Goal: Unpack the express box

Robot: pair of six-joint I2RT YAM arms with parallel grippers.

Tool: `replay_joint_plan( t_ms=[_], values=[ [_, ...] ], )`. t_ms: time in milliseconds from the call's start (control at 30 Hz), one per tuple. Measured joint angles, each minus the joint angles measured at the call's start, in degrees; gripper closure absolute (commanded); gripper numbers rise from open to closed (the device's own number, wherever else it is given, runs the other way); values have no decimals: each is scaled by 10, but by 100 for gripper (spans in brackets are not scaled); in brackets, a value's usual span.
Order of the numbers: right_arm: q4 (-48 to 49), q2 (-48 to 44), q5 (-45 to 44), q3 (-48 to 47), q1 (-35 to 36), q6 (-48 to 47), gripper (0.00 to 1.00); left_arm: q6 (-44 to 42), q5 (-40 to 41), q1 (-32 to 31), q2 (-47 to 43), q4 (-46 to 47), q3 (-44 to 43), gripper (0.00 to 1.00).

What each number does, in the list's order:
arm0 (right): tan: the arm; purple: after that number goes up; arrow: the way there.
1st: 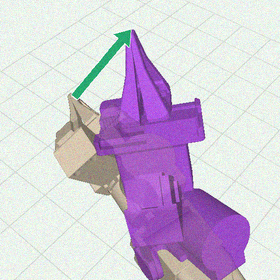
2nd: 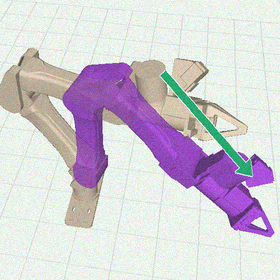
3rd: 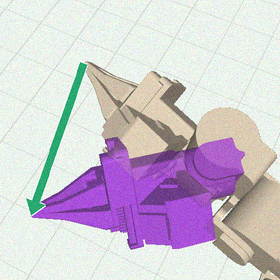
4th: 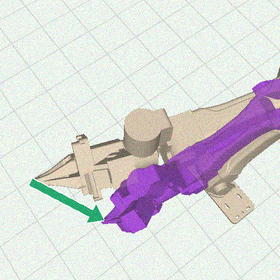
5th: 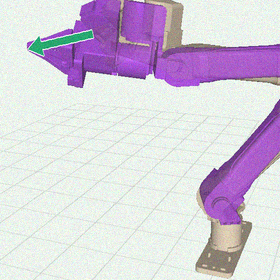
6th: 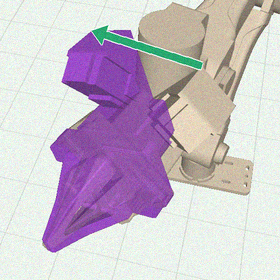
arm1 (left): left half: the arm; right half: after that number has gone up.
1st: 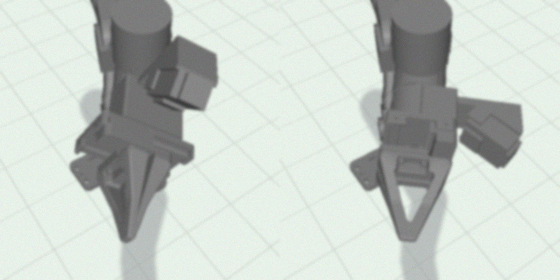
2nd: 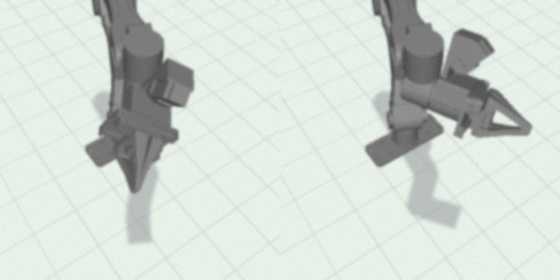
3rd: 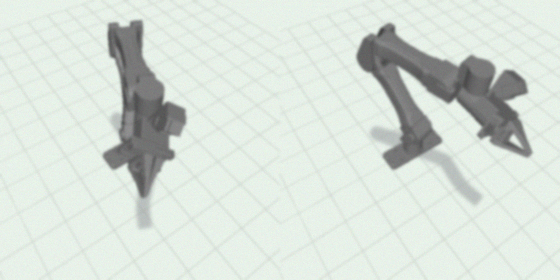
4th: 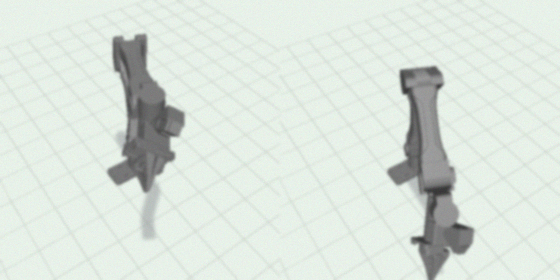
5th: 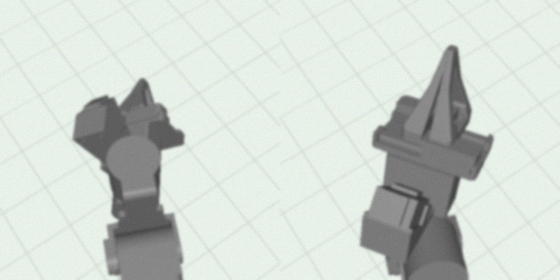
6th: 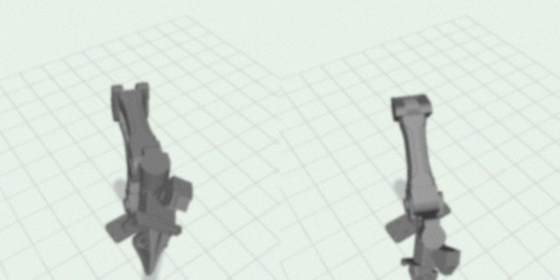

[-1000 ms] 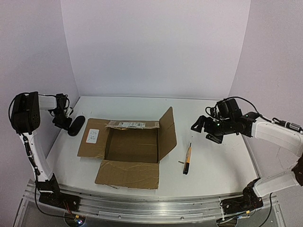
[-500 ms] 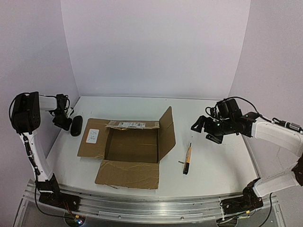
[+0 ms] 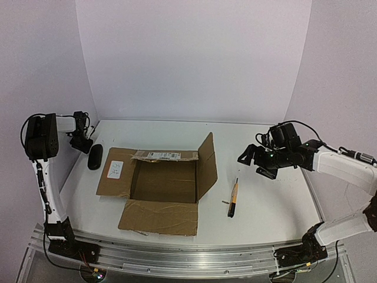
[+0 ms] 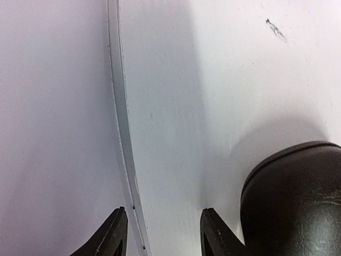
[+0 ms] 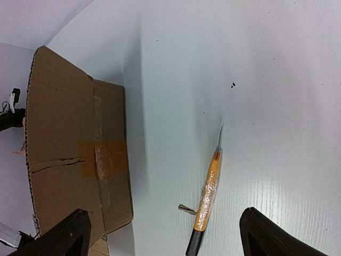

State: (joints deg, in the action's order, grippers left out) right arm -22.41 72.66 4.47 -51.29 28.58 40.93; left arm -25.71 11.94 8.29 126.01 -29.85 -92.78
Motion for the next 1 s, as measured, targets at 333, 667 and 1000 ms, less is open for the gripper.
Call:
replay_joint_plan(
  t_ms=[333, 667, 1000],
  values=[
    [0, 8, 0, 0, 0, 0, 2, 0, -11, -5, 4, -1, -2, 52],
    [0, 15, 0, -2, 0, 0, 2, 0, -13, -9, 4, 0, -2, 52],
    [-9, 11, -37, -8, 1, -17, 2, 2, -41, -9, -31, -11, -2, 38]
  ],
)
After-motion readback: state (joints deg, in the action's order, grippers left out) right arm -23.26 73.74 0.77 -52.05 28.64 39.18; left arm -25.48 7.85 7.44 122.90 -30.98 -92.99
